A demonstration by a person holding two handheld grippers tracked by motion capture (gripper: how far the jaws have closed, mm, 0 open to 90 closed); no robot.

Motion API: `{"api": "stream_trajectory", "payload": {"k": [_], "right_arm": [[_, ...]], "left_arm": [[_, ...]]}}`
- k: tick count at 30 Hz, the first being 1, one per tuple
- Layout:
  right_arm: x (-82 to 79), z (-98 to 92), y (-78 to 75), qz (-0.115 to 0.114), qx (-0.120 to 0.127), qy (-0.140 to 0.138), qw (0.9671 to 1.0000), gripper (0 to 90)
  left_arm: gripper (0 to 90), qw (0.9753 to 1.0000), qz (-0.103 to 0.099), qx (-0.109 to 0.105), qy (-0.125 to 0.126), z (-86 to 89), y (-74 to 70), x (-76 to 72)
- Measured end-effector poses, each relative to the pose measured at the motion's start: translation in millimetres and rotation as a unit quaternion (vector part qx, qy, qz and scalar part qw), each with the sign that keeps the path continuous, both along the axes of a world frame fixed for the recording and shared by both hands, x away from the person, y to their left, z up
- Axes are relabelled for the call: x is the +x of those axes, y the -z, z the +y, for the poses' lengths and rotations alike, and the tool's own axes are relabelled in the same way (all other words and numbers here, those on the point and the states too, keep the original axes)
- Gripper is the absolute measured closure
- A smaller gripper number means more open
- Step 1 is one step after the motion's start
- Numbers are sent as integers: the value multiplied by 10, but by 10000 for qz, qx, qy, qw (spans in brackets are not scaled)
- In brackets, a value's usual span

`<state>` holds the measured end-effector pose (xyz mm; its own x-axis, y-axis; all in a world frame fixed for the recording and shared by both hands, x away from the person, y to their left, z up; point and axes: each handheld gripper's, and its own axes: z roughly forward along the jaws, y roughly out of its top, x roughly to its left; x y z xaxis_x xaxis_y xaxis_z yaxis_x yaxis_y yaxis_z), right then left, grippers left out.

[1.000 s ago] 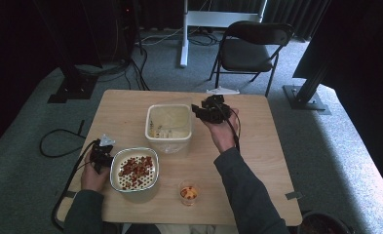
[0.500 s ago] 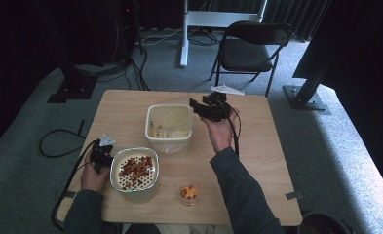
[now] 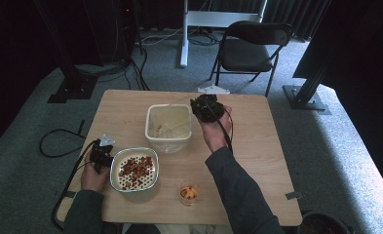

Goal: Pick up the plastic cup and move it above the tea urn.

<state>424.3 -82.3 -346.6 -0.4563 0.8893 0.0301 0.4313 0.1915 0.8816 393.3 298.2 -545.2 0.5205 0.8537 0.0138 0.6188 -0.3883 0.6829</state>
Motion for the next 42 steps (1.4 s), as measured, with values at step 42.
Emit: {"api": "stream_trajectory", "payload": {"k": [42], "right_arm": [[-694, -681, 857, 756, 421, -1405, 9863, 426]], "left_arm": [[16, 10000, 0, 6, 10, -2, 0, 5]]}}
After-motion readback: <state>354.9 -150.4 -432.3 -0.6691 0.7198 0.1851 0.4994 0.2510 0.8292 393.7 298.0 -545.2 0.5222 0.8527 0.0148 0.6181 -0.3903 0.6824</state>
